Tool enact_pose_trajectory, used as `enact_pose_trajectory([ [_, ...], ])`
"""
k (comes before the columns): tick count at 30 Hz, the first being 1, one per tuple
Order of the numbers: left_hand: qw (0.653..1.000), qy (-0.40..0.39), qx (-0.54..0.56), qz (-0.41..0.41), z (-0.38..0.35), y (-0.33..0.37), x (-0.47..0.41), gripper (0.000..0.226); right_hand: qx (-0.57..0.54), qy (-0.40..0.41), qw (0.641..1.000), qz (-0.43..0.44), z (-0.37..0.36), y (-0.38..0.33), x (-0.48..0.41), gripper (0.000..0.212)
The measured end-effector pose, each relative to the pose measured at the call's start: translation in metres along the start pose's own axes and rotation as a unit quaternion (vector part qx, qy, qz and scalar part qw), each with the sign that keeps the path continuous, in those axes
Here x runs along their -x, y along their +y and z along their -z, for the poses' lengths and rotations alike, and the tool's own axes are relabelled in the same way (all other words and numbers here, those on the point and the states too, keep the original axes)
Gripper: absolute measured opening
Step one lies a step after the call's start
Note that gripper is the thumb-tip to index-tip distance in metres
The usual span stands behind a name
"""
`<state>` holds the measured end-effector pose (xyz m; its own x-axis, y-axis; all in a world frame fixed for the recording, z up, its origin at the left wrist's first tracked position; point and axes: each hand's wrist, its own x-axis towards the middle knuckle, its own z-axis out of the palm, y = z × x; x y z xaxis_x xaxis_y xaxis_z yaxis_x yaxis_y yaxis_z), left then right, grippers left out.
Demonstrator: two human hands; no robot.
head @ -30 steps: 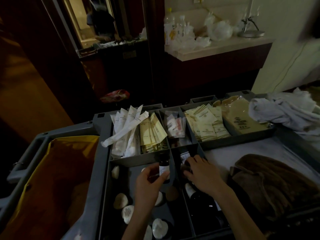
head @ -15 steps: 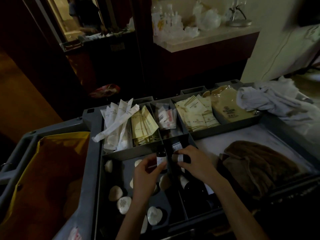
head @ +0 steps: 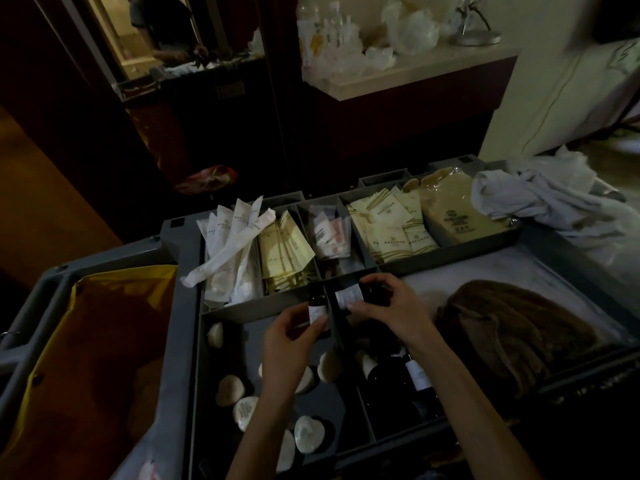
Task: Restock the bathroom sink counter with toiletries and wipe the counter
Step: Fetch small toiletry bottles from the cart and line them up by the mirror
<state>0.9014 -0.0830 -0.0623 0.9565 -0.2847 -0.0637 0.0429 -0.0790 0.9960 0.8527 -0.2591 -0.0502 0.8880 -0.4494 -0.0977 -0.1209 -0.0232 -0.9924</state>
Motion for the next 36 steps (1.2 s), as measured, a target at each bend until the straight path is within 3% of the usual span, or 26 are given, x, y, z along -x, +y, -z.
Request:
enact_pose_trajectory([
  [10, 0.998, -0.004, 0.047, 0.029, 0.001, 0.014, -0.007, 0.029, -0.076, -0.04, 0.996, -0.027, 0.002, -0.011, -0.004, 0.027],
  [15, 0.994, -0.01, 0.094, 0.055, -0.008, 0.021, -0.008, 0.021, -0.232, -0.064, 0.968, -0.077, -0.005, -0.011, -0.001, 0.04],
  [20, 0.995, -0.01, 0.088, 0.042, -0.015, 0.023, -0.009, 0.021, -0.277, -0.036, 0.953, -0.116, -0.012, -0.01, -0.003, 0.015],
  [22, 0.996, -0.016, 0.079, 0.044, -0.015, 0.02, -0.009, 0.028, -0.283, -0.037, 0.95, -0.125, -0.011, -0.011, -0.003, 0.014],
  [27, 0.997, -0.04, 0.042, 0.049, -0.015, 0.014, -0.011, 0.04, -0.249, -0.094, 0.958, -0.106, -0.008, -0.015, -0.001, 0.023],
  [32, 0.997, -0.054, 0.024, 0.05, -0.016, 0.012, -0.011, 0.044, -0.287, -0.081, 0.949, -0.105, -0.006, -0.014, 0.007, 0.047],
  [36, 0.997, -0.067, 0.022, 0.044, -0.022, 0.017, -0.002, 0.037, -0.288, -0.048, 0.95, -0.112, -0.003, -0.011, 0.019, 0.054],
])
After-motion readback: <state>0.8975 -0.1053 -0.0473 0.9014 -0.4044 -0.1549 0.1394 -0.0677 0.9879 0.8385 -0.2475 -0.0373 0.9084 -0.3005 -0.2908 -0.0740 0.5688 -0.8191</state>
